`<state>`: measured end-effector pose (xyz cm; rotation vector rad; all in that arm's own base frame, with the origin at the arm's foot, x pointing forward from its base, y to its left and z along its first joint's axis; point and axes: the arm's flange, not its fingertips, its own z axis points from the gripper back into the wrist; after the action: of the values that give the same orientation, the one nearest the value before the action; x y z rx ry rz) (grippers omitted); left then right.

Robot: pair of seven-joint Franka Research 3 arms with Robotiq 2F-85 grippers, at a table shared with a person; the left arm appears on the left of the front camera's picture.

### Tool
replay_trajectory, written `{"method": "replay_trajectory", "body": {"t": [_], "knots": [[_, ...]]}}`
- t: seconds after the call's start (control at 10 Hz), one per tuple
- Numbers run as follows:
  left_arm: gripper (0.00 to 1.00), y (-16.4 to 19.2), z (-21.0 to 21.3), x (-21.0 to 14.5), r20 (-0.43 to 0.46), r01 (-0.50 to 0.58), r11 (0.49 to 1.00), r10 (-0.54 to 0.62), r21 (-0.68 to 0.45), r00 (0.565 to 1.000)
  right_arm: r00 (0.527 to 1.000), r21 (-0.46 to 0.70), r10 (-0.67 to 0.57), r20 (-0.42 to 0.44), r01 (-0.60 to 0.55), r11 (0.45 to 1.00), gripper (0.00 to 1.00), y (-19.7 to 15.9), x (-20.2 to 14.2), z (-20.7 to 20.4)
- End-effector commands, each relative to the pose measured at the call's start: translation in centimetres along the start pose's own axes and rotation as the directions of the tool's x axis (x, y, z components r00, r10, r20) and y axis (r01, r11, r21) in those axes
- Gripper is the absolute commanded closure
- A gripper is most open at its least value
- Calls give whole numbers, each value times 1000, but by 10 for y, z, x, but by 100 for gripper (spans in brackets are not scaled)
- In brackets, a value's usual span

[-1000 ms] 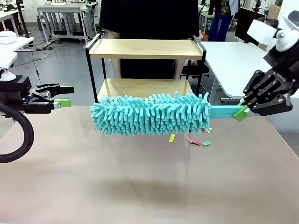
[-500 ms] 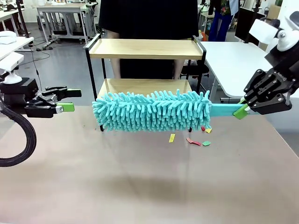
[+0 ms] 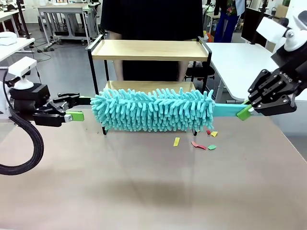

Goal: Clean the shelf.
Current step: Hand the Duster back to the human.

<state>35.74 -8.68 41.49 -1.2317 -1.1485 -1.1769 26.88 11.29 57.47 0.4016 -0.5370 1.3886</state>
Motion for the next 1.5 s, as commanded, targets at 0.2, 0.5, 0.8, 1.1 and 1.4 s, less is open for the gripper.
{"method": "replay_trajectory", "body": {"t": [0.2,0.5,0.8,1.1,1.4], "knots": [[0,-17,-32,-6,48,-20,1000,21,-19,999,1000,-5,-1,-8,1,1000,87,0,0,2],[0,-24,-55,-2,39,-17,999,19,-42,999,1000,-5,-1,-8,1,1000,87,0,0,2],[0,-37,-79,2,48,-31,997,34,-67,998,1000,-5,-1,-8,1,1000,87,0,0,2],[0,-41,-101,6,61,-54,995,59,-83,996,1000,-5,-1,-8,1,1000,87,0,0,2],[0,-43,-110,4,63,-62,993,68,-98,996,1000,-5,-1,-8,1,1000,87,0,0,2]]}}
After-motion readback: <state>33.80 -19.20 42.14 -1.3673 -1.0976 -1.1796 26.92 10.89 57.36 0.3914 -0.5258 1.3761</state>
